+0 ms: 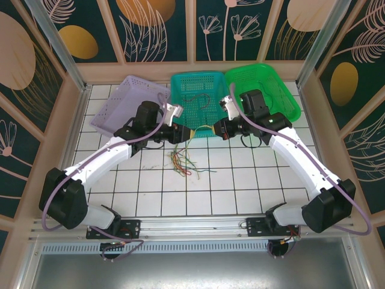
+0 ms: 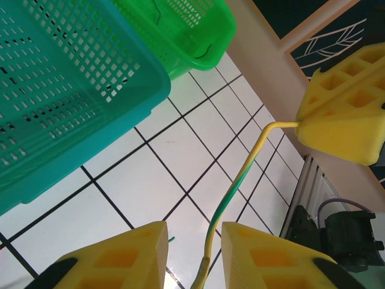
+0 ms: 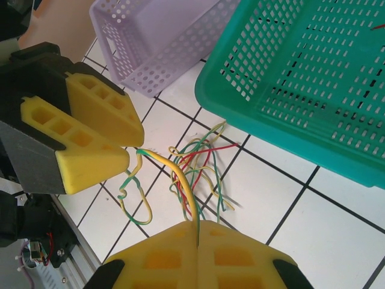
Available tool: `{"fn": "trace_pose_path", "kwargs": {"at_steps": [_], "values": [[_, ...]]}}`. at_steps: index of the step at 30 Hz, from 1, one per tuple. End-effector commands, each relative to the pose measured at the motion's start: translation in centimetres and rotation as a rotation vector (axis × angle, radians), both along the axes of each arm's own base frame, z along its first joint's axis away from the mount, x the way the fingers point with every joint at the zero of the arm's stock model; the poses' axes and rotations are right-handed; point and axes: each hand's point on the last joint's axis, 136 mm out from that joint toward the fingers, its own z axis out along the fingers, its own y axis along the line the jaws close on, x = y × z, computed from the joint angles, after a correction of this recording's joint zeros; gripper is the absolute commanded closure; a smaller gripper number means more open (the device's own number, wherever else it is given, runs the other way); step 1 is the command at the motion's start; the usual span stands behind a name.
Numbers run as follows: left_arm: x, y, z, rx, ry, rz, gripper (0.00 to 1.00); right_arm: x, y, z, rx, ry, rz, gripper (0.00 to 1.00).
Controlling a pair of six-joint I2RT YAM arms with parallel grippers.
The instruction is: Untangle the cables
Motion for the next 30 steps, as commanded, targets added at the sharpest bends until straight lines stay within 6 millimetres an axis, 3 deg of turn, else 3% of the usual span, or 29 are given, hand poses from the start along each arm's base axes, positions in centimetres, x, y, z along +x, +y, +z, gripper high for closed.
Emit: {"fn": "trace_pose_path", "kwargs": {"at_steps": [1,9,21,23,27,30], "values": [[-0.1,0.0,-0.9,0.006,0.008,-0.023,0.69,0.3,0.3,1.4,0.025,-0.029,0.019,1.00],[-0.3,0.2,-2.0,0.024,0.029,-0.019,0.69,0.6,0.0,1.7,0.034,-0.035,0.008,1.00],[1.7,0.0,-2.4,-0.003,0.088,0.083,1.00,0.0,0.1,2.4,0.070,-0.047,0.022,1.00],[2.6,0.6,-2.8,0.004,0.128,0.154,1.00,-0.4,0.2,2.6,0.077,-0.052,0.032,1.00],[4.8,2.3,-4.6,0.077,0.259,0.297,1.00,-1.3,0.4,4.9,0.104,-0.134,0.069,1.00],[6.0,3.2,-5.4,0.131,0.341,0.364,1.00,-1.9,0.8,8.4,0.152,-0.230,0.095,1.00]]}}
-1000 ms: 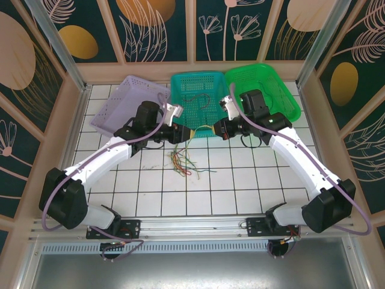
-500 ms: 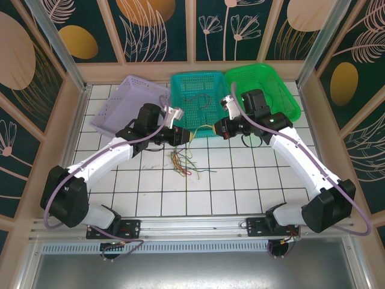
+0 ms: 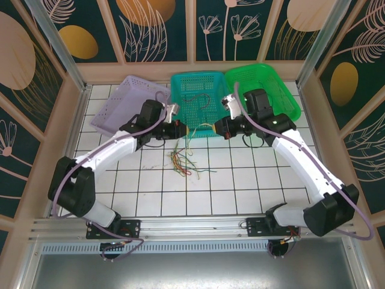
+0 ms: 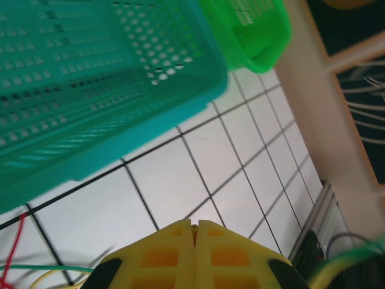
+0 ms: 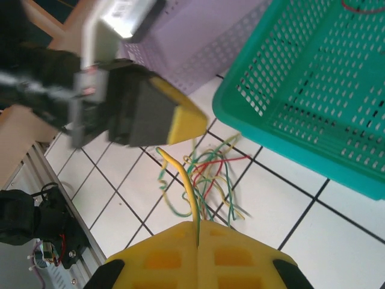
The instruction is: Untangle the cables
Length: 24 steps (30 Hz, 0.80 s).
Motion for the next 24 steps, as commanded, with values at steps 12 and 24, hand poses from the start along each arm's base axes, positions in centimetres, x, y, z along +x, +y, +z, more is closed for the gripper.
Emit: {"fn": "trace_pose_path", "kwargs": {"at_steps": [12,24], "values": [[5.0,13.0,-3.2,0.161,0.313,0.575,1.00,-5.7,3.8,17.7,0.219,-0.554,0.212,1.00],[10.8,22.4,-0.6,0.107,0.278,0.796,1.00,-9.2,6.8,14.4,0.117,-0.576,0.335,1.00]]}}
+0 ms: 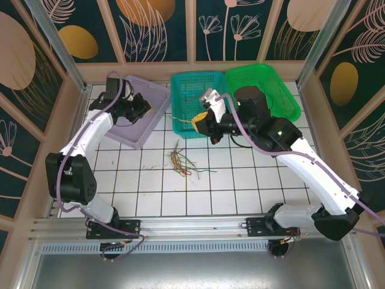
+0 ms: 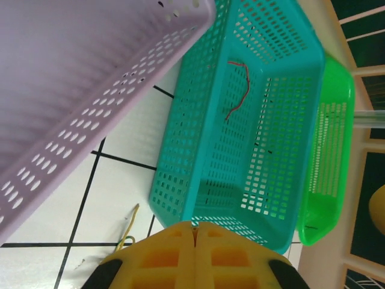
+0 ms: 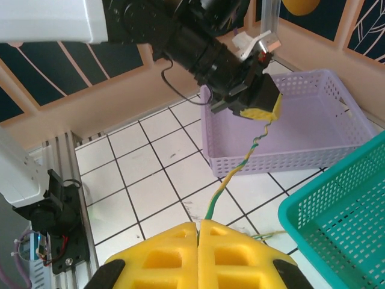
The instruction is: Untangle the cables
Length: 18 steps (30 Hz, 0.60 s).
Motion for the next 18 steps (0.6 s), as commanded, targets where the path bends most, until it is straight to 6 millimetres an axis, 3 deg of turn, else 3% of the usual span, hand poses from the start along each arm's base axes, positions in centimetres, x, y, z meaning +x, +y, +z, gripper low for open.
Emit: {"fn": "trace_pose_path", "kwargs": {"at_steps": [1,2,9,14,18], "values": [[2.3,7.3,-2.8,0.157,0.055,0.215,1.00,-2.9,0.2,3.1,0.063,-0.110,0.090,1.00],[2.8,7.8,-3.7,0.160,0.075,0.224,1.00,-3.1,0.4,2.5,0.050,-0.102,0.095,1.00],[4.8,10.5,-1.7,0.159,0.042,0.288,1.00,-4.2,1.1,-2.8,-0.063,-0.048,0.112,1.00],[5.9,12.3,-0.4,0.157,0.010,0.337,1.00,-3.6,0.9,-5.9,-0.100,-0.014,0.072,1.00],[7.3,12.8,1.4,0.149,-0.078,0.343,1.00,-2.5,2.9,-7.1,-0.068,0.071,0.050,1.00]]}}
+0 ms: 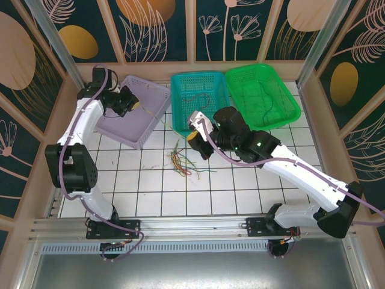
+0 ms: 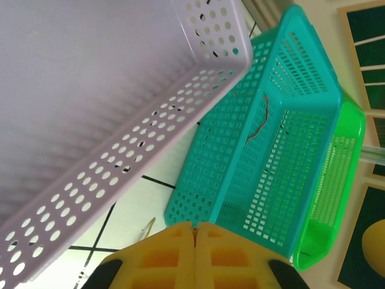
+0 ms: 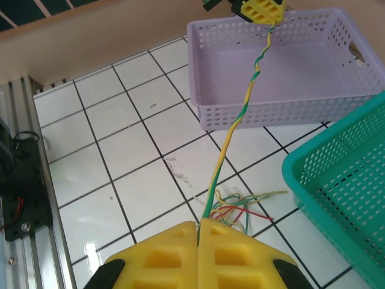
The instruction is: Untangle the cables
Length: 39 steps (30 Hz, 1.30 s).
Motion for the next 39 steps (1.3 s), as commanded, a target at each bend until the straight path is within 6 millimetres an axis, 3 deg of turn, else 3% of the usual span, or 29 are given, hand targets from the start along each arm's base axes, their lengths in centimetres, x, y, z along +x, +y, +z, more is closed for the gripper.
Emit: {"fn": "trace_pose_path", "kwargs": {"at_steps": [1,4,8,12,15,16,19,23,25,27,30,32,37,38,39], "values": [[5.5,7.6,2.0,0.165,-0.194,0.218,1.00,-1.7,1.8,1.5,0.105,0.089,0.047,1.00],[6.6,6.6,1.9,0.125,-0.231,0.165,1.00,1.1,4.3,2.0,0.195,0.146,-0.061,1.00],[7.1,7.0,0.2,0.164,-0.168,0.148,0.67,7.2,7.0,2.8,0.246,0.212,-0.302,1.00],[7.6,9.0,-0.2,0.261,-0.169,0.212,0.38,12.6,10.4,1.3,0.287,0.303,-0.459,1.00],[7.7,10.4,0.9,0.342,-0.170,0.242,0.35,15.5,12.6,-0.2,0.287,0.334,-0.527,1.00],[7.4,10.9,1.4,0.369,-0.169,0.255,0.35,16.6,13.0,-1.7,0.256,0.340,-0.566,1.00],[5.3,13.0,2.6,0.483,-0.149,0.322,0.33,18.9,13.7,-1.3,0.272,0.301,-0.620,1.00],[1.5,15.9,2.4,0.657,-0.097,0.398,0.28,20.9,14.8,0.7,0.364,0.238,-0.599,1.00],[0.3,16.9,1.3,0.710,-0.050,0.394,0.25,21.6,15.5,1.8,0.416,0.194,-0.570,1.00],[-0.6,17.9,-0.2,0.715,-0.003,0.396,0.24,21.9,16.5,3.6,0.481,0.136,-0.516,1.00],[-2.0,18.5,-0.1,0.680,-0.006,0.425,0.24,22.6,17.8,4.7,0.528,0.091,-0.467,1.00],[-2.3,18.4,-0.3,0.673,-0.011,0.426,0.23,23.2,18.9,3.9,0.525,0.108,-0.448,1.00],[-2.9,17.7,-1.5,0.636,0.011,0.407,0.23,24.5,21.7,-2.4,0.456,0.269,-0.428,1.00],[-3.0,17.5,-1.6,0.626,0.009,0.406,0.23,24.3,22.3,-3.9,0.444,0.320,-0.415,0.97],[-3.3,17.4,-1.8,0.618,0.009,0.403,0.23,24.0,22.7,-5.2,0.429,0.376,-0.410,0.81]]}}
